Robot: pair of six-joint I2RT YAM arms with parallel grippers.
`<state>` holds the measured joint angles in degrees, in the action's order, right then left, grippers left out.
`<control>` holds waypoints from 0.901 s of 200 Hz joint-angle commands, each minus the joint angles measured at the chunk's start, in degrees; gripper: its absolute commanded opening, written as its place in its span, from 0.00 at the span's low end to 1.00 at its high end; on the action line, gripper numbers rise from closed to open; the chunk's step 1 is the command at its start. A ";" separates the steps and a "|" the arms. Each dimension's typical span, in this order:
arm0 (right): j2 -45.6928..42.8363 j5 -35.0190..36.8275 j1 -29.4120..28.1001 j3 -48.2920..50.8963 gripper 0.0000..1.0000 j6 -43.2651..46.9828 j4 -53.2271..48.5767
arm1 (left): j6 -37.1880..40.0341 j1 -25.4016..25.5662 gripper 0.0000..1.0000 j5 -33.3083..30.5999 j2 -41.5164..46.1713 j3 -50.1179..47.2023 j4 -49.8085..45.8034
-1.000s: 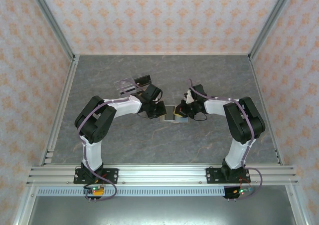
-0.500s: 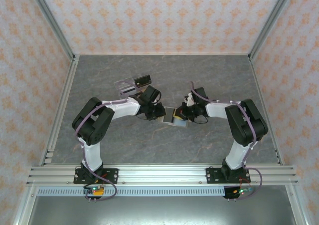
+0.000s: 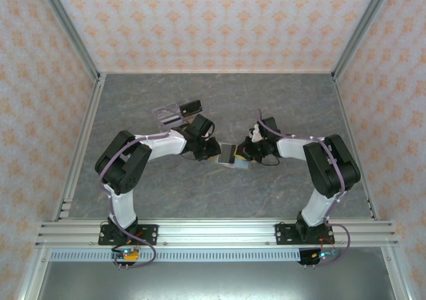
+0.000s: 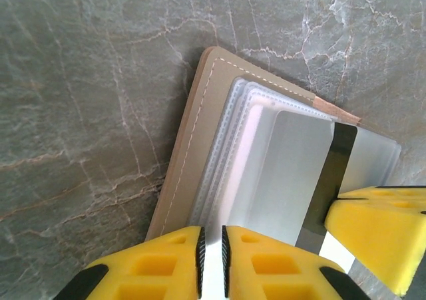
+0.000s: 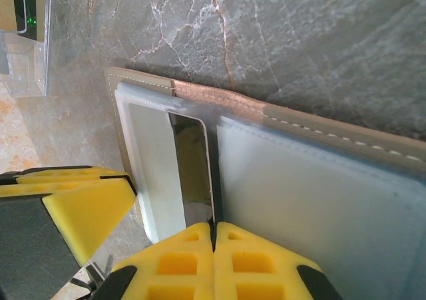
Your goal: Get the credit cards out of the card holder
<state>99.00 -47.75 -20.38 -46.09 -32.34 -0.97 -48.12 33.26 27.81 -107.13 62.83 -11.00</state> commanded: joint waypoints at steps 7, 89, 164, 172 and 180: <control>-1.49 1.65 0.56 0.63 0.00 1.57 -1.85 | 0.71 -0.18 0.19 -1.16 3.47 -0.77 -0.84; 0.53 2.02 0.58 0.28 0.06 0.87 -0.67 | 0.45 1.28 0.17 0.69 -0.81 2.60 1.10; 2.46 1.35 0.52 0.12 0.25 0.50 0.72 | -1.09 1.29 0.15 0.91 -3.57 1.54 1.34; 2.68 1.19 0.59 0.07 0.26 0.52 0.85 | -1.18 1.30 0.15 0.76 -3.74 1.55 1.03; 2.99 1.08 0.52 0.03 0.26 0.50 1.01 | -1.30 1.29 0.15 0.67 -3.95 1.53 0.81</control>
<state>99.85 -48.27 -20.21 -46.09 -32.14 -0.10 -48.31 34.24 28.49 -109.19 64.51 -9.56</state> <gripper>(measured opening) 0.257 0.148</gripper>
